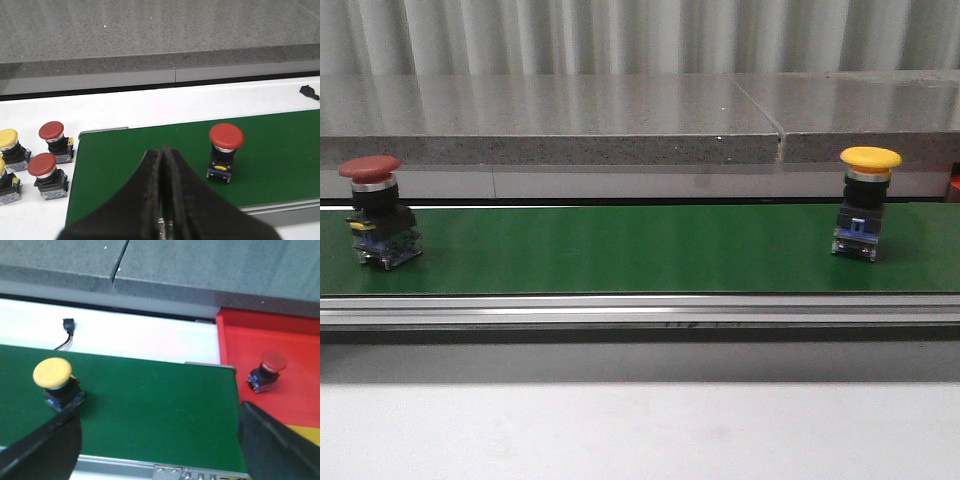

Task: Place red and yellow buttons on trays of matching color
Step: 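Grasp the yellow button at the belt's end with the right gripper, then carry the yellow button into the yellow tray and open the right gripper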

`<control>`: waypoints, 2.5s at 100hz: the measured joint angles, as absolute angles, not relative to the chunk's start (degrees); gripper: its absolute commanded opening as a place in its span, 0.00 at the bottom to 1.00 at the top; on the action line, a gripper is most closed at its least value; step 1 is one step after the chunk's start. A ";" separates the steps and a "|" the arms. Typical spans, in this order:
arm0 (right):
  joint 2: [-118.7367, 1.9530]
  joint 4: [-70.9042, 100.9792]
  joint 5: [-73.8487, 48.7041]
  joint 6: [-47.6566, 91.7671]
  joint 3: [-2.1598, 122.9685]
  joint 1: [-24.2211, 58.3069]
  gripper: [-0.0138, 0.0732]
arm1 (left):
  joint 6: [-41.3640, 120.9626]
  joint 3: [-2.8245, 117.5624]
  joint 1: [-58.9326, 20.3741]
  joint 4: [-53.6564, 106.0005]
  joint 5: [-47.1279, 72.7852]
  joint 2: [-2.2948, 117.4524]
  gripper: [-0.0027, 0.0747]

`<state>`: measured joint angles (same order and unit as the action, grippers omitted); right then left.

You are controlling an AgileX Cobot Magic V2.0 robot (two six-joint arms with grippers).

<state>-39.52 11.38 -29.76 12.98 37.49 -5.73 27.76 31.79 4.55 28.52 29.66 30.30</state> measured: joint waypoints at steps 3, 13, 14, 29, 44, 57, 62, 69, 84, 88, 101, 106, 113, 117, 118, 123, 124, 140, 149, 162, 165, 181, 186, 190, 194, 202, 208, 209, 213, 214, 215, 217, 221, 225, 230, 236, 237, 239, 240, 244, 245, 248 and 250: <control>-40.95 11.48 -30.45 12.98 38.01 -4.95 0.89 | 27.76 31.79 4.55 28.52 29.66 30.30 0.01; -46.57 11.62 -32.13 12.98 40.52 -2.37 0.89 | 27.76 31.79 4.55 28.52 29.66 30.30 0.01; -47.41 11.62 -32.23 12.98 40.70 -2.18 0.89 | 27.76 31.79 4.55 28.52 29.66 30.30 0.01; -57.04 11.62 -33.23 12.98 44.25 1.32 0.89 | 27.76 31.79 4.55 28.52 29.66 30.30 0.01; -66.05 11.66 -33.31 12.98 46.83 3.14 0.89 | 27.80 31.79 4.55 28.52 29.66 30.30 0.01; -71.95 11.66 -33.31 12.98 49.05 3.24 0.89 | 27.80 31.79 4.55 28.52 29.66 30.30 0.01; -73.94 11.66 -33.31 12.98 49.92 3.24 0.89 | 27.80 31.79 4.55 28.52 29.66 30.30 0.01; -76.57 11.66 -33.20 12.98 51.32 3.24 0.89 | 27.80 31.79 4.55 28.52 29.66 30.30 0.01; -81.85 11.66 -32.37 12.98 54.23 3.24 0.88 | 27.80 31.79 4.55 28.52 29.66 30.30 0.01; -83.11 11.66 -32.07 12.98 54.87 3.24 0.84 | 27.80 31.79 4.55 28.52 29.66 30.30 0.01; -85.49 11.66 -31.98 12.98 55.95 3.24 0.59 | 27.80 31.79 4.55 28.52 29.66 30.30 0.01; -85.86 11.66 -32.22 12.98 56.18 3.24 0.47 | 27.80 31.79 4.55 28.52 29.66 30.30 0.01; -85.97 11.66 -33.03 12.98 56.31 3.24 0.34 | 27.80 31.79 4.55 28.52 29.66 30.30 0.01; -85.97 11.66 -33.48 12.98 56.41 3.24 0.31 | 27.80 31.79 4.55 28.52 29.66 30.30 0.01; -85.97 11.66 -33.69 12.98 56.52 3.24 0.31 | 27.80 31.79 4.55 28.52 29.66 30.30 0.01; -85.97 11.66 -34.60 12.98 56.82 3.24 0.31 | 27.80 31.79 4.55 28.52 29.66 30.30 0.01; -85.97 11.66 -34.81 12.98 56.83 3.24 0.31 | 27.80 31.79 4.55 28.52 29.66 30.30 0.01; -85.86 11.40 -42.10 12.98 59.60 3.00 0.31 | 27.80 31.79 4.55 28.52 29.66 30.30 0.01; -84.59 10.89 -45.38 12.87 60.44 1.36 0.31 | 27.80 31.79 4.55 28.52 29.66 30.30 0.01; -81.03 9.99 -48.23 12.42 60.58 -3.33 0.31 | 27.80 31.79 4.55 28.52 29.66 30.30 0.01; -79.90 9.87 -48.57 12.41 60.58 -4.68 0.31 | 27.80 31.79 4.55 28.52 29.66 30.30 0.01; -75.11 9.65 -49.22 11.15 59.40 -13.77 0.31 | 27.80 31.79 4.55 28.52 29.66 30.30 0.01; -73.73 9.52 -49.22 10.55 58.45 -16.62 0.31 | 27.80 31.79 4.55 28.52 29.66 30.30 0.01; -73.02 9.40 -49.22 10.16 57.48 -18.90 0.31 | 27.80 31.79 4.55 28.52 29.66 30.30 0.01; -72.33 9.25 -49.22 9.90 56.60 -20.99 0.31 | 27.80 31.79 4.55 28.52 29.66 30.30 0.01; -71.43 9.14 -48.63 9.37 54.35 -24.15 0.31 | 27.80 31.79 4.55 28.52 29.66 30.30 0.01; -71.15 9.05 -47.97 8.95 52.89 -26.22 0.31 | 27.80 31.79 4.55 28.52 29.66 30.30 0.01; -71.05 9.01 -47.79 8.96 52.54 -26.44 0.31 | 27.80 31.79 4.55 28.52 29.66 30.30 0.01; -71.06 8.78 -47.44 8.59 51.70 -27.58 0.31 | 27.80 31.79 4.55 28.52 29.66 30.30 0.01; -71.06 8.78 -47.40 8.59 51.39 -27.76 0.31 | 27.80 31.79 4.55 28.52 29.66 30.30 0.01; -71.06 8.66 -47.41 8.40 51.24 -28.10 0.31 | 27.80 31.79 4.55 28.52 29.66 30.30 0.01; -71.06 8.66 -47.28 8.24 50.79 -28.53 0.31 | 27.80 31.79 4.55 28.52 29.66 30.30 0.01; -71.06 8.43 -47.04 8.04 50.02 -29.17 0.31 | 27.80 31.79 4.55 28.52 29.66 30.30 0.01; -71.06 8.17 -46.61 7.95 49.31 -29.63 0.31 | 27.80 31.79 4.55 28.52 29.66 30.30 0.01; -71.06 8.03 -46.15 7.83 48.48 -30.01 0.31 | 27.80 31.79 4.55 28.52 29.66 30.30 0.01; -71.06 7.77 -45.24 7.69 47.54 -30.10 0.31 | 27.80 31.79 4.55 28.52 29.66 30.30 0.01; -71.06 7.77 -45.04 7.69 47.32 -30.10 0.31 | 27.80 31.79 4.55 28.52 29.66 30.30 0.01; -71.06 7.73 -44.75 7.54 47.00 -30.10 0.31 | 27.80 31.79 4.55 28.52 29.66 30.30 0.01; -71.06 7.61 -44.64 7.54 46.89 -30.10 0.31 | 27.80 31.79 4.55 28.52 29.66 30.30 0.01; -71.06 7.30 -43.94 7.32 46.26 -30.10 0.31 | 27.80 31.79 4.55 28.52 29.66 30.30 0.01; -71.06 7.20 -43.81 7.17 46.15 -30.10 0.31 | 27.80 31.79 4.55 28.52 29.66 30.30 0.01; -71.06 6.90 -43.20 6.90 45.78 -30.10 0.31 | 27.80 31.79 4.55 28.52 29.66 30.30 0.01; -71.06 6.58 -42.93 6.52 45.58 -30.10 0.31 | 27.80 31.79 4.55 28.52 29.66 30.30 0.01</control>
